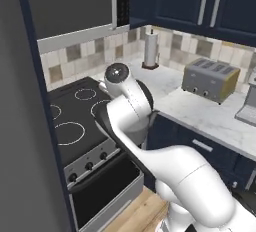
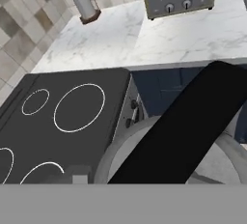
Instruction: The kettle is done boiling. Turn off the stove, then wait for 300 timesteps before moving the kettle to the dining table.
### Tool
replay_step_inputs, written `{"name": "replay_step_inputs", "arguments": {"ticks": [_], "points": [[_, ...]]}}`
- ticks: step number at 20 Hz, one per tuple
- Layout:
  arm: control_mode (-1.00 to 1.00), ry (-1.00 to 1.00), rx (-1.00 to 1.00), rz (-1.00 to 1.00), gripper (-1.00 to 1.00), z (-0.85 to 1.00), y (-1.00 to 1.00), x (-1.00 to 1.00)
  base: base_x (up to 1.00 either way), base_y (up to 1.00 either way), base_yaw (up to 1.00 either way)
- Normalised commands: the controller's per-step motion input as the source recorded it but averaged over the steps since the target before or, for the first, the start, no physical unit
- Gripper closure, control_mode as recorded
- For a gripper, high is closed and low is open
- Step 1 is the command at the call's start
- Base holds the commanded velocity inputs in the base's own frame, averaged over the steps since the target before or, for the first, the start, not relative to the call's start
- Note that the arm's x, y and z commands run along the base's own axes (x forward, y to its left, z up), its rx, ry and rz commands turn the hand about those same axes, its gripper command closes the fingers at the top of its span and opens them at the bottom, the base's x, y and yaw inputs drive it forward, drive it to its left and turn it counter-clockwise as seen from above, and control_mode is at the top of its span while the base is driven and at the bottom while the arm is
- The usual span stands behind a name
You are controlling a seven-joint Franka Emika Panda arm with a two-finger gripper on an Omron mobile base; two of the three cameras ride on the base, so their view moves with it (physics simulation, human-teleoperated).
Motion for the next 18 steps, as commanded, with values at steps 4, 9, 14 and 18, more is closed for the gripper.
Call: {"name": "replay_step_inputs", "arguments": {"ticks": [4, 9, 14, 18], "points": [[1.0, 0.0, 0.0, 0.0, 1.0, 0.0, 0.0, 0.0, -0.41, 0.34, -0.49], [1.0, 0.0, 0.0, 0.0, 1.0, 0.0, 0.0, 0.0, -0.32, 0.39, -0.53], [1.0, 0.0, 0.0, 0.0, 1.0, 0.0, 0.0, 0.0, -0.27, 0.37, -0.54], [1.0, 0.0, 0.0, 0.0, 1.0, 0.0, 0.0, 0.0, -0.22, 0.34, -0.55]]}}
